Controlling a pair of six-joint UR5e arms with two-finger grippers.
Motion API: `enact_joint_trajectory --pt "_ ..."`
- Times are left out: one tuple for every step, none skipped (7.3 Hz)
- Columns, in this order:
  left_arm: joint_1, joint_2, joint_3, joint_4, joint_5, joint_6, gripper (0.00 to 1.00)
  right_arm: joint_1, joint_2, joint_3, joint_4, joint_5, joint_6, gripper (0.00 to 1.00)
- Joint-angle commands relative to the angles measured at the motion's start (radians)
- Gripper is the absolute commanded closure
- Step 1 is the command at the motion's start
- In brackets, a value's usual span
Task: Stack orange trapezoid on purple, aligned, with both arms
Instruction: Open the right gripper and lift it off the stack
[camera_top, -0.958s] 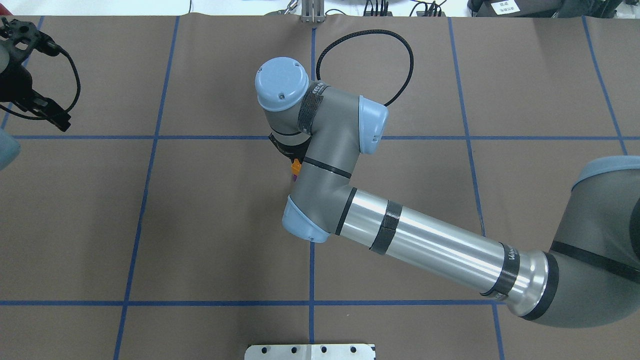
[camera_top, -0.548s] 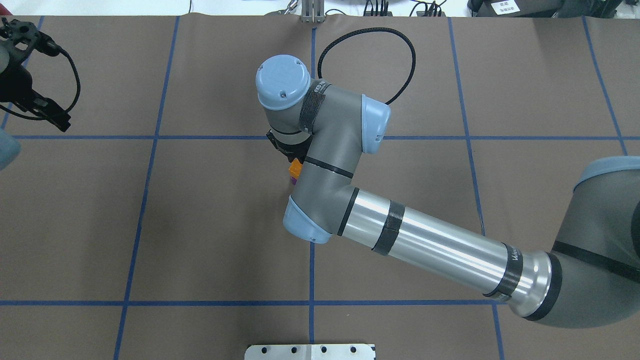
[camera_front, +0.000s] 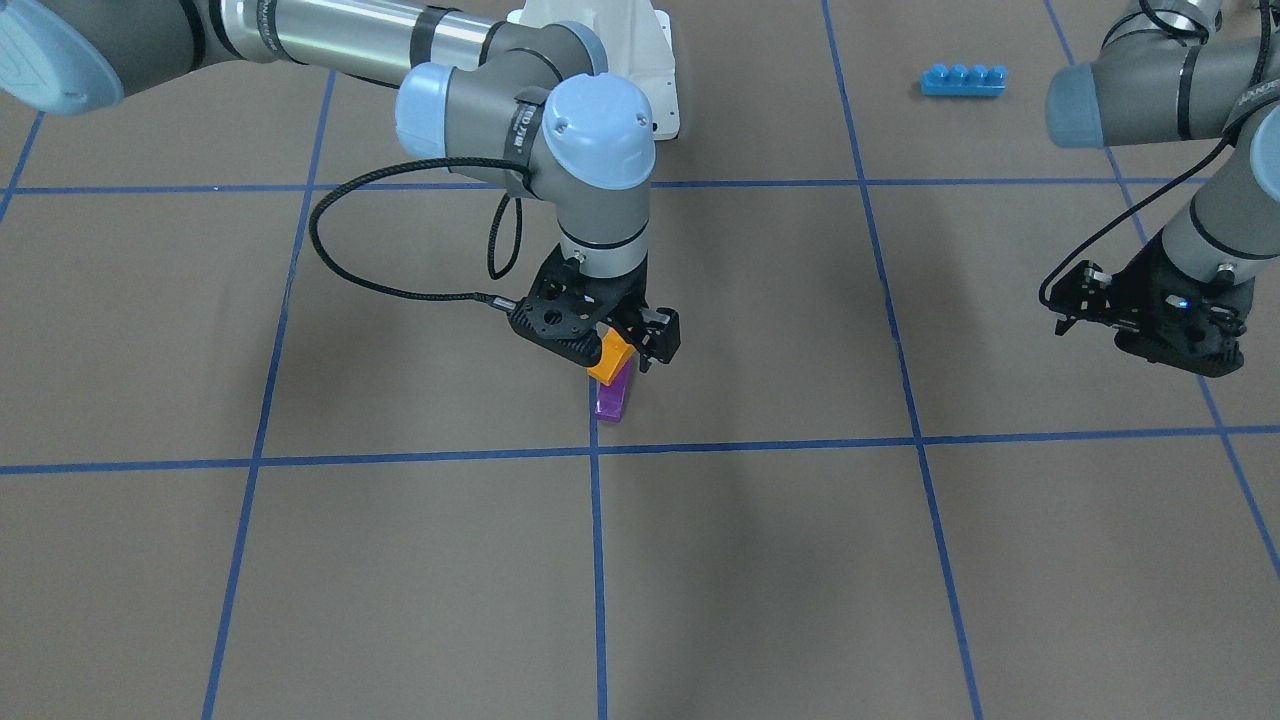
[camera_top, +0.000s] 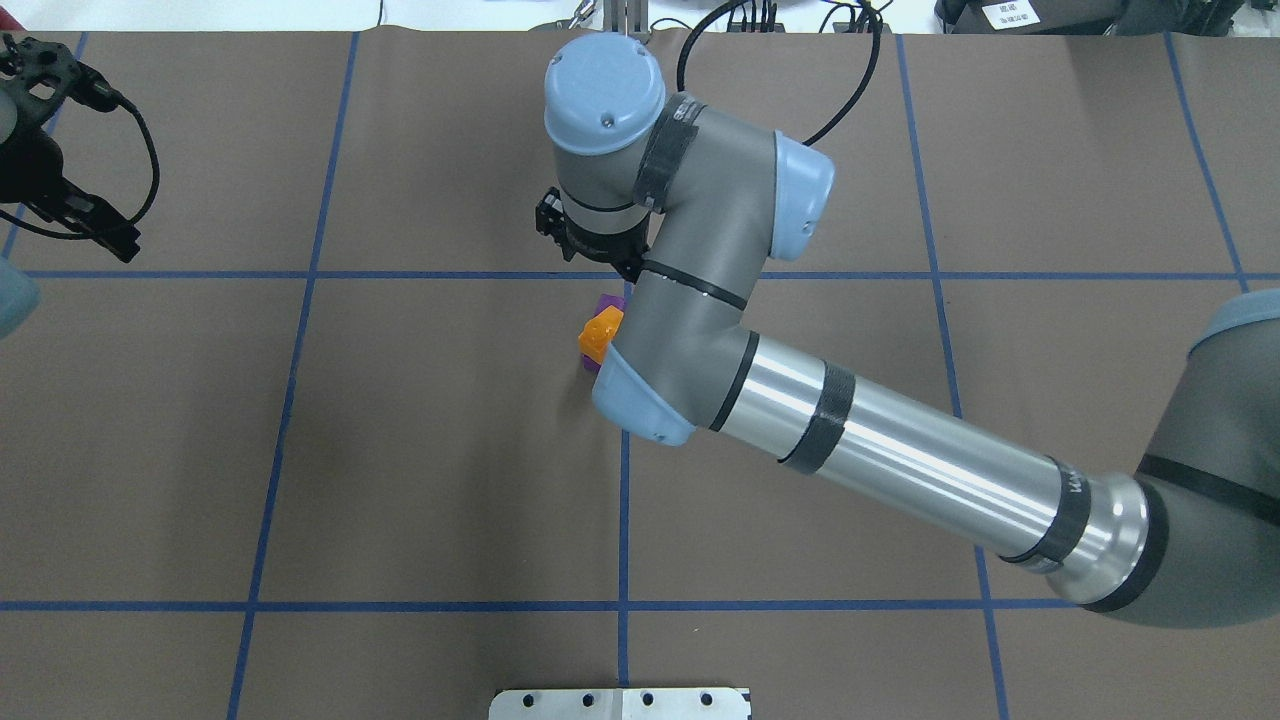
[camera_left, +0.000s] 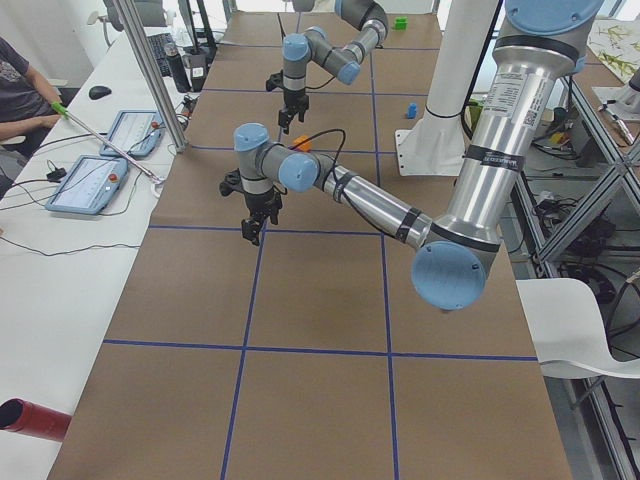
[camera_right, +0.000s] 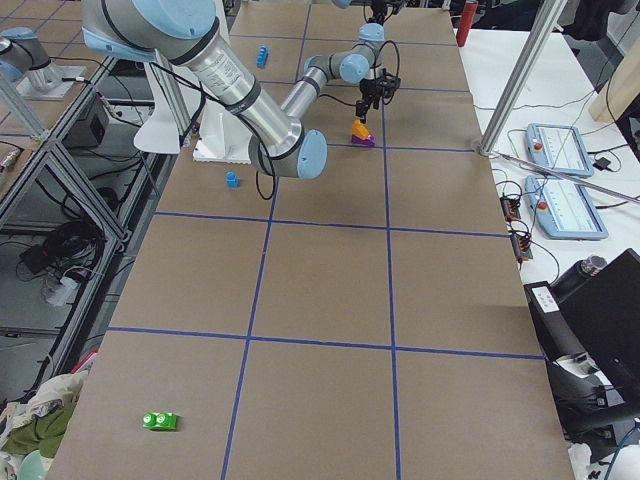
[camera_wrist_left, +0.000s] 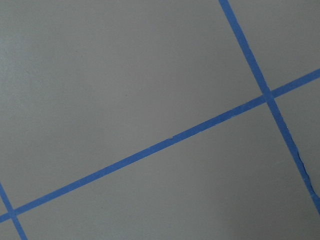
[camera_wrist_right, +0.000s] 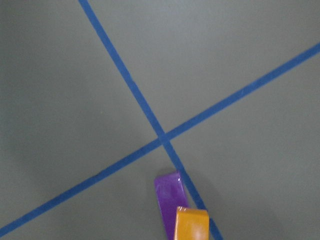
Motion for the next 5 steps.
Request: enact_joint_trajectory --pt "-0.053 0.001 0.005 -0.021 0.003 0.026 0.00 0.162 -0.220 0.219 -0.002 0.109 -0.313 0.00" --pt "-0.115 0.011 0.011 -0.020 -0.002 0.061 0.00 0.266 -0.355 0.284 0.005 0.188 -0.478 0.00" --pt "-0.176 0.068 0.011 -0.023 -0.029 0.165 0.00 0.384 -0.487 0.326 0.009 0.295 -0.687 0.00" --pt "-0.230 0.123 -0.003 -0.021 -0.067 0.205 0.00 0.503 -0.610 0.341 0.009 0.386 -0.905 0.00" --pt "-0.259 0.173 -0.023 -0.033 -0.098 0.198 0.00 0.620 -0.737 0.346 0.009 0.416 -1.118 0.00"
